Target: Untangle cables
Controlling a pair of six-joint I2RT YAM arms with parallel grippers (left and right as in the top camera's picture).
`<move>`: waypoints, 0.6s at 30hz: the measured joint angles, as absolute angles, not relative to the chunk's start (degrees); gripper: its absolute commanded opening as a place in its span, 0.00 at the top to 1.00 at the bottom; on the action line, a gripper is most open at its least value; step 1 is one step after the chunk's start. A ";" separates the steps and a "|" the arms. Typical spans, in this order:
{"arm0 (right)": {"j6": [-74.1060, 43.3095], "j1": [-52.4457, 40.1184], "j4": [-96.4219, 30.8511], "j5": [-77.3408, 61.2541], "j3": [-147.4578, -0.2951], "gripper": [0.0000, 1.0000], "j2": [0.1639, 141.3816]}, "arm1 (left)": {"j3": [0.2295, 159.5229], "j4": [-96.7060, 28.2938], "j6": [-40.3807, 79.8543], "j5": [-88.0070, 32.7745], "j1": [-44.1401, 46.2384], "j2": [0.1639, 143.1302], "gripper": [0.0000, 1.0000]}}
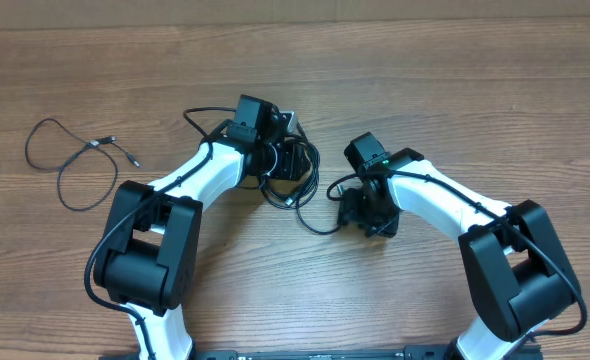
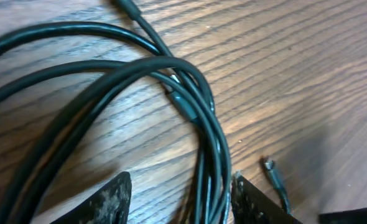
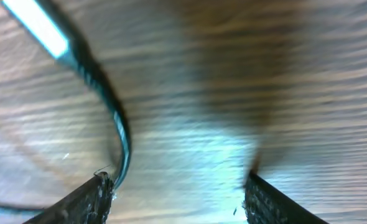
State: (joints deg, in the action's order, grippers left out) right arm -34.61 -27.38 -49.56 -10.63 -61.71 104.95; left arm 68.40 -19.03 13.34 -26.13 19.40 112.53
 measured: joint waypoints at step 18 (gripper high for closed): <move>-31.57 -21.08 -49.58 -19.09 -62.98 0.35 106.34 | 68.40 -16.47 14.94 -20.03 23.77 112.53 0.53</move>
State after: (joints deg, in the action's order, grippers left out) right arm -31.57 -21.08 -49.58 -19.09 -62.98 106.34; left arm 68.40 -16.47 14.94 -20.03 23.77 112.53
